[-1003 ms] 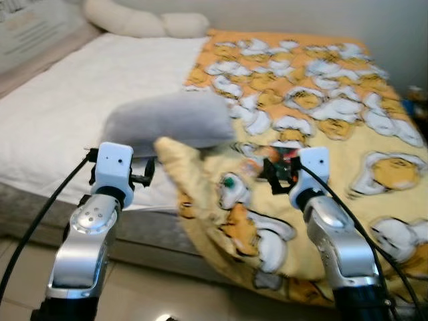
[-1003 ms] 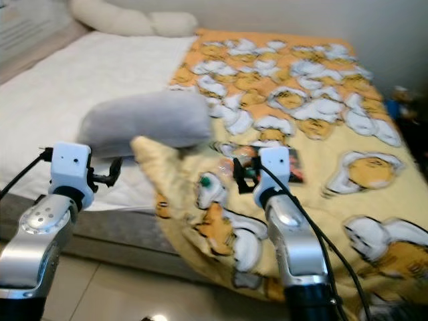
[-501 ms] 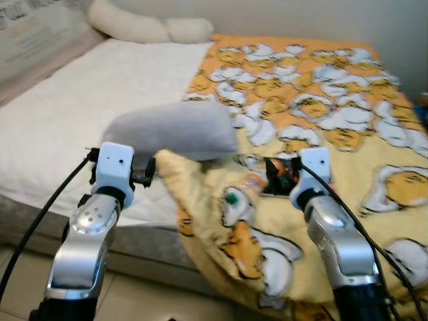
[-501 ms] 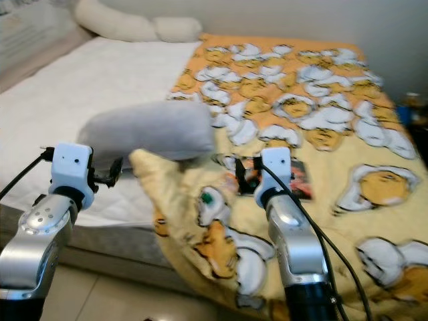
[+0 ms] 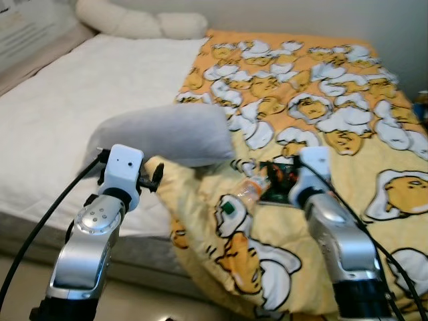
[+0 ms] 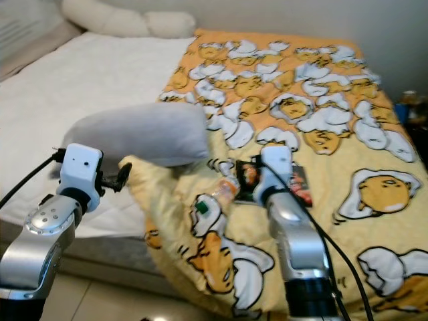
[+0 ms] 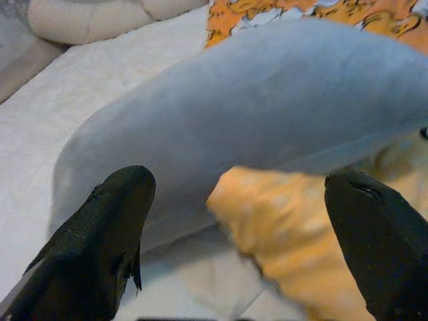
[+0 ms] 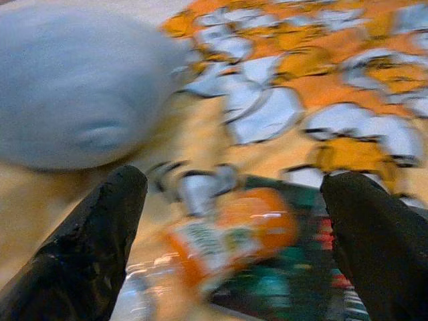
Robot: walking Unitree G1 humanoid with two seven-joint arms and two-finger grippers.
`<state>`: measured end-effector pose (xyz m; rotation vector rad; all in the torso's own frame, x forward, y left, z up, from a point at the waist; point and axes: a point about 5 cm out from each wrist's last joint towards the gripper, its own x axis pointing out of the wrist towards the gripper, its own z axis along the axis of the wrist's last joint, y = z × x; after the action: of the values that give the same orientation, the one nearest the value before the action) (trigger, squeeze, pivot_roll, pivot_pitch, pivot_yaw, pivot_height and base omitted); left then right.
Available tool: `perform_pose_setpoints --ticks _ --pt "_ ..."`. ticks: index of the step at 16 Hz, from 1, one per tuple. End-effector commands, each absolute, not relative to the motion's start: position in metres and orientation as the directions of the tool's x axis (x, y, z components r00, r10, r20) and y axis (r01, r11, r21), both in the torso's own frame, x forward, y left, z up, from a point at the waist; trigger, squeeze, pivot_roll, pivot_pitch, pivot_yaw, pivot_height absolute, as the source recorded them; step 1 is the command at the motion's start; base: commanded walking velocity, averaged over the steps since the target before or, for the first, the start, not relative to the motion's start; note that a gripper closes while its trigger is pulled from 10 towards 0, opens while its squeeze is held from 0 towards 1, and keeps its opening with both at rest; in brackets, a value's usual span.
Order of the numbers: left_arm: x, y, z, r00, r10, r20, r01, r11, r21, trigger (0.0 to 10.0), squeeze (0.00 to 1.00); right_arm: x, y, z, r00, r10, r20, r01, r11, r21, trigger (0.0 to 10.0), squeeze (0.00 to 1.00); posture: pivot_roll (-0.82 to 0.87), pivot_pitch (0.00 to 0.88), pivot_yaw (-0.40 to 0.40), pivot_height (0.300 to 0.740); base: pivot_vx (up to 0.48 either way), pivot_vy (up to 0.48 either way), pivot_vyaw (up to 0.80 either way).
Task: Clean up the room
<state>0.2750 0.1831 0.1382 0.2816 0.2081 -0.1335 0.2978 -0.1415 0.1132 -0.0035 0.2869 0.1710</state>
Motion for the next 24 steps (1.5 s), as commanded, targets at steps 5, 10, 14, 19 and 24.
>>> perform_pose_setpoints --ticks 5,10,14,19,24 --pt "0.267 0.186 0.146 0.964 -0.136 -0.227 0.199 0.938 0.283 10.0 0.0 0.299 -0.148 0.122 0.902 0.098 -0.42 -0.065 0.994 0.092 10.0 1.0 -0.1 0.0 0.076 0.74 0.0 0.0 0.0" --pt "0.265 0.188 0.147 0.954 -0.161 -0.252 0.238 0.918 0.316 10.0 0.0 0.325 -0.13 0.104 0.808 0.094 -0.582 -0.001 0.987 0.158 10.0 1.0 -0.07 0.0 0.062 0.74 0.0 0.0 0.0" --pt "0.265 0.186 0.147 0.935 -0.214 -0.283 0.304 0.895 0.326 10.0 0.0 0.35 -0.11 0.097 0.698 0.084 -0.711 -0.013 0.994 0.105 10.0 0.0 -0.06 0.0 0.047 0.74 0.0 0.0 0.0" --pt "0.264 0.181 0.147 0.919 -0.255 -0.301 0.346 0.888 0.302 10.0 0.43 0.357 -0.093 0.089 0.637 0.08 -0.767 0.029 0.991 0.128 10.0 0.0 -0.06 0.0 0.058 0.74 0.0 0.0 0.0" --pt "0.257 0.174 0.146 0.871 -0.343 -0.352 0.449 0.846 0.288 10.0 0.01 0.355 -0.09 0.076 0.609 0.034 -0.793 0.082 0.991 0.105 10.0 0.0 -0.04 0.0 0.06 0.74 0.0 0.0 0.0"
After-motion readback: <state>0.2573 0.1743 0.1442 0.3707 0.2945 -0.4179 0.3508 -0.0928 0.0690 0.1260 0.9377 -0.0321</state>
